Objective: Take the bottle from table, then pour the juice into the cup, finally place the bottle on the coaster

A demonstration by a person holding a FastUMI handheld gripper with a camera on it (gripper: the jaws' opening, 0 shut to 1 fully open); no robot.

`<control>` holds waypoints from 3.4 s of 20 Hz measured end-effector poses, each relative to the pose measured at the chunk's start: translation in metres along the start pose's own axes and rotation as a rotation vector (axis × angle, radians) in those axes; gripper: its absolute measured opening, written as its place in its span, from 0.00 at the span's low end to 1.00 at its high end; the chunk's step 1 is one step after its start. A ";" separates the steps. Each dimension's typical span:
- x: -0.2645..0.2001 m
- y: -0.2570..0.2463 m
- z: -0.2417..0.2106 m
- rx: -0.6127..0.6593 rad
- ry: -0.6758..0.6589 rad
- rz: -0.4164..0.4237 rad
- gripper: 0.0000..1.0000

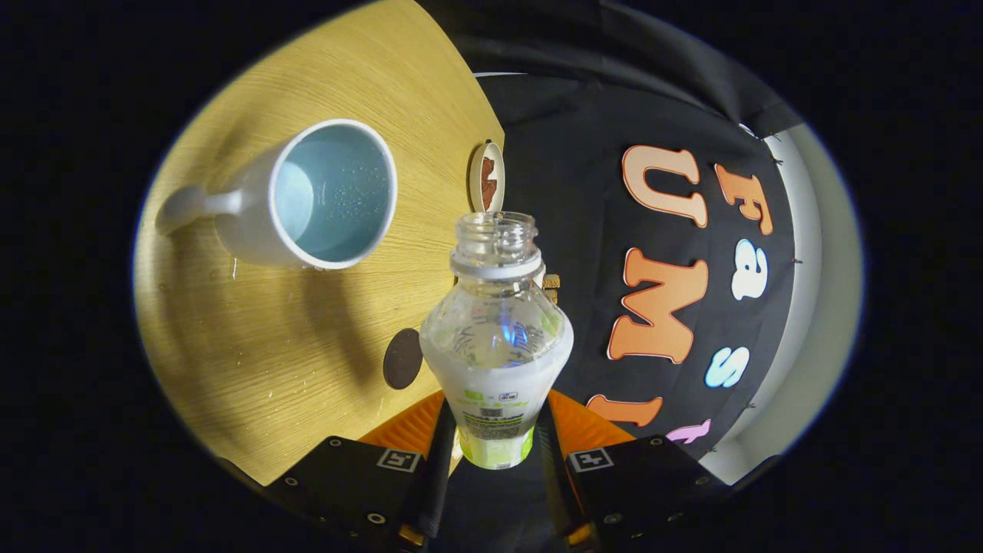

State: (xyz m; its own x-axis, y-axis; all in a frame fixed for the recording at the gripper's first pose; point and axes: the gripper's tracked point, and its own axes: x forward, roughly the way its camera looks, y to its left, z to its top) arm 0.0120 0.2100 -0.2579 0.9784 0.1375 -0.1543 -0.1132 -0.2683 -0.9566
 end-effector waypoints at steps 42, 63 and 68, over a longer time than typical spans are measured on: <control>0.006 -0.015 0.012 -0.328 -0.073 -0.016 0.55; 0.003 -0.031 0.022 -0.490 -0.116 -0.030 0.55; 0.005 -0.035 0.026 -0.516 -0.129 -0.032 0.55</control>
State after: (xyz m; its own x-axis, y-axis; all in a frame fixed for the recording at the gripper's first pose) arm 0.0166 0.2452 -0.2314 0.9472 0.2606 -0.1870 0.0481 -0.6917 -0.7206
